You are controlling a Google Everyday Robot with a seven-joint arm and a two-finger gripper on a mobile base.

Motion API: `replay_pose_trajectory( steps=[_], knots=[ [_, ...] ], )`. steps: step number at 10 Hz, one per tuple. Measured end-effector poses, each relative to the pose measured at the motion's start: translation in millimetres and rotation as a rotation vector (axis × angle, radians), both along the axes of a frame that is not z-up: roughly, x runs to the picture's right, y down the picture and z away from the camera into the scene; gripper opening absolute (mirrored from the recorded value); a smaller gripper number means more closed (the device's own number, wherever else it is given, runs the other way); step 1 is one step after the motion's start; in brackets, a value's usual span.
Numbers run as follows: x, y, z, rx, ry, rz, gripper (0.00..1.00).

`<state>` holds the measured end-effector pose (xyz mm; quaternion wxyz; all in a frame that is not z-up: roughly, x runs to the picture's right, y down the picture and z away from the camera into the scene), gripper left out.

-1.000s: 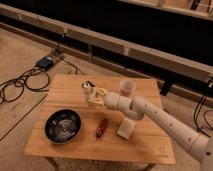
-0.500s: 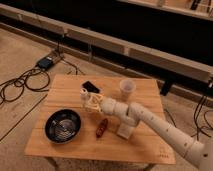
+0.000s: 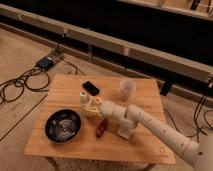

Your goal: Stand the bottle upright

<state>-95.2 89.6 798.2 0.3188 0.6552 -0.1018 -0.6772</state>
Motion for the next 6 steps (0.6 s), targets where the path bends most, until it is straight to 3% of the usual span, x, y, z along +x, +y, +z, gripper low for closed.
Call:
replay_pose_trajectory(
  steps=[5,6],
  knots=[
    [2.8,2.1,10.6,-0.071,-0.045,0.002,0.01],
    [2.9,1.7,11.9,-0.081,-0.051,0.008,0.07]
  ],
)
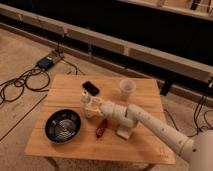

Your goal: Stand the bottle upright

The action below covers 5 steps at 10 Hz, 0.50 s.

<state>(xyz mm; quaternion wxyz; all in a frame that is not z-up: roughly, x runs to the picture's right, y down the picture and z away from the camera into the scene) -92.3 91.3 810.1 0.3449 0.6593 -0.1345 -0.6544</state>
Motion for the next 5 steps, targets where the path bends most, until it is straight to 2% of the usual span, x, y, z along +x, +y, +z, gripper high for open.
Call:
replay_pose_trajectory(
  steps=[3,5],
  knots=[
    [1.9,-1.9,3.0,-0.009,-0.01,0.01,0.35],
    [4.1,-2.4,5.1,-0.007,-0.011,0.012,0.58]
  ],
)
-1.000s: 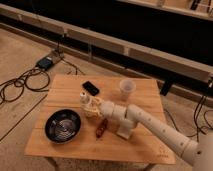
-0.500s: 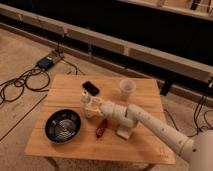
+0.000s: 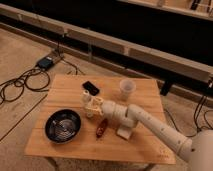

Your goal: Stand the bottle upright

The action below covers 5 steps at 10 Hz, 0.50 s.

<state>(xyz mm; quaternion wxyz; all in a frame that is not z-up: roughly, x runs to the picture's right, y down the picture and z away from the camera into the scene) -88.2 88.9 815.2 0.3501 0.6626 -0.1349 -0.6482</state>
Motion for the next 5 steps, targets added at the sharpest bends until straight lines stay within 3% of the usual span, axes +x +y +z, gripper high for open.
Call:
replay_pose_trajectory(
  steps=[2,5],
  knots=[
    [1.4,-0.2,0.7,0.008,0.003,-0.003,0.76],
    [3.2,-0.5,0.5,0.018,0.006,-0.008,0.8]
  ],
)
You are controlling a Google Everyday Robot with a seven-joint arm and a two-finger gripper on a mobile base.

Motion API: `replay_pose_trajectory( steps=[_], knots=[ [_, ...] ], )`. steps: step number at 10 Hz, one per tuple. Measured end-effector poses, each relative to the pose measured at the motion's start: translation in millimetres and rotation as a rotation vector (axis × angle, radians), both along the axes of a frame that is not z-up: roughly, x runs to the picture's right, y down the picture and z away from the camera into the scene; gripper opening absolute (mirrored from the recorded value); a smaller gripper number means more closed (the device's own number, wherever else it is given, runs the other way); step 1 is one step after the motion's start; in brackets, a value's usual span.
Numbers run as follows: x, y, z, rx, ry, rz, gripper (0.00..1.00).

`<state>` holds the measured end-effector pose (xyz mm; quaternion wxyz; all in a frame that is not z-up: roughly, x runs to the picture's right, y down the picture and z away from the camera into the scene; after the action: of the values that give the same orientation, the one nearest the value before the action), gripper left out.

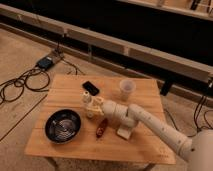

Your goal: Stand the bottle upright

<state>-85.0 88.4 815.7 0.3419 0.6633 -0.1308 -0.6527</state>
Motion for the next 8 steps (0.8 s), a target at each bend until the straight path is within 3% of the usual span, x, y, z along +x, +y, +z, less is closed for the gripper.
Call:
replay_pose_trajectory(
  steps=[8],
  knots=[
    [2.0,-1.2,-0.9,0.008,0.003,0.006,0.8]
  ],
)
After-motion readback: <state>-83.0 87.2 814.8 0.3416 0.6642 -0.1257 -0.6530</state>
